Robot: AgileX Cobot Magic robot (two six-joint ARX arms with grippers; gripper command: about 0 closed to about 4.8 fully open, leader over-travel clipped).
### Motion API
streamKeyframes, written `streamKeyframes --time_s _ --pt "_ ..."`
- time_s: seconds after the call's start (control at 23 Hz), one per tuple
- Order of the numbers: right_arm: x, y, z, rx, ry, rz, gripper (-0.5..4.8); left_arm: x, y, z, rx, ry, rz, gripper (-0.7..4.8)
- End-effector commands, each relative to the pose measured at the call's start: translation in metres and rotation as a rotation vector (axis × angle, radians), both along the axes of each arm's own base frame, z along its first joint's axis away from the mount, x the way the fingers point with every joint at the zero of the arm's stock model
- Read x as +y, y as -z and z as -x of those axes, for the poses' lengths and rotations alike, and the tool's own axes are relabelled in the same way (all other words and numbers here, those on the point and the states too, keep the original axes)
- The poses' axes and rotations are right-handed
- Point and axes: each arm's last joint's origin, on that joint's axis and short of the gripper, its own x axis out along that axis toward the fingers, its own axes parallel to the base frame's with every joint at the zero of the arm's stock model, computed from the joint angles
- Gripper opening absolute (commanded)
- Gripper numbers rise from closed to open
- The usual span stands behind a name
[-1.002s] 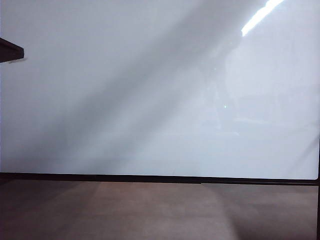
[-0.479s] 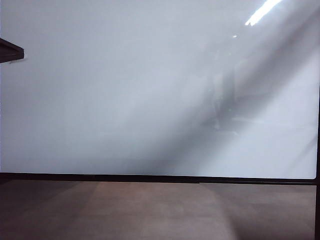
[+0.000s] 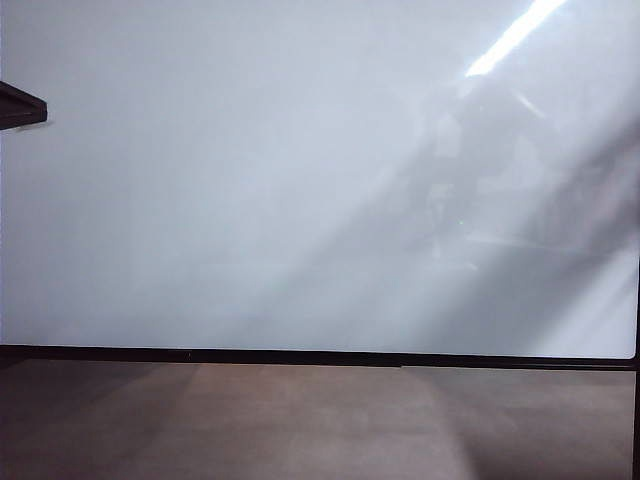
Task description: Reach to the right to find the marker pen, pick it up, and write the number 17 on the whiteboard.
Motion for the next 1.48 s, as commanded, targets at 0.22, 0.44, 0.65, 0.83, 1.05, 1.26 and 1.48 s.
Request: streamKeyframes --time_s 0.22,0.44,0.65,0.83,1.05,1.26,1.48 --pt "-0.01 0.063 -0.018 0.064 -0.009 -0.032 3.7 0.0 -0.001 0.0 -0.006 0.005 0.007 -0.05" --pt "-0.007 0.092 -0.027 0.06 -0.022 -0.03 3.7 0.0 -0.001 0.0 -0.006 0.005 0.007 -0.05" --pt "-0.005 0.114 -0.032 0.058 0.006 -0.032 3.69 0.0 -0.001 0.0 -0.005 0.005 0.007 -0.05" --pt "-0.001 0.122 -0.036 0.051 0.018 -0.031 3.69 0.0 -0.001 0.0 -0.006 0.006 0.007 -0.05" --pt "0.004 0.122 -0.041 0.033 0.041 -0.028 3.68 0.0 -0.001 0.0 -0.005 0.005 0.007 -0.05" --pt "0.008 0.119 -0.047 0.022 0.066 -0.027 3.61 0.0 -0.001 0.0 -0.006 0.006 0.007 -0.05" --pt "0.012 0.122 -0.049 0.028 0.059 -0.03 3.55 0.0 -0.001 0.0 -0.006 0.006 0.007 -0.05"
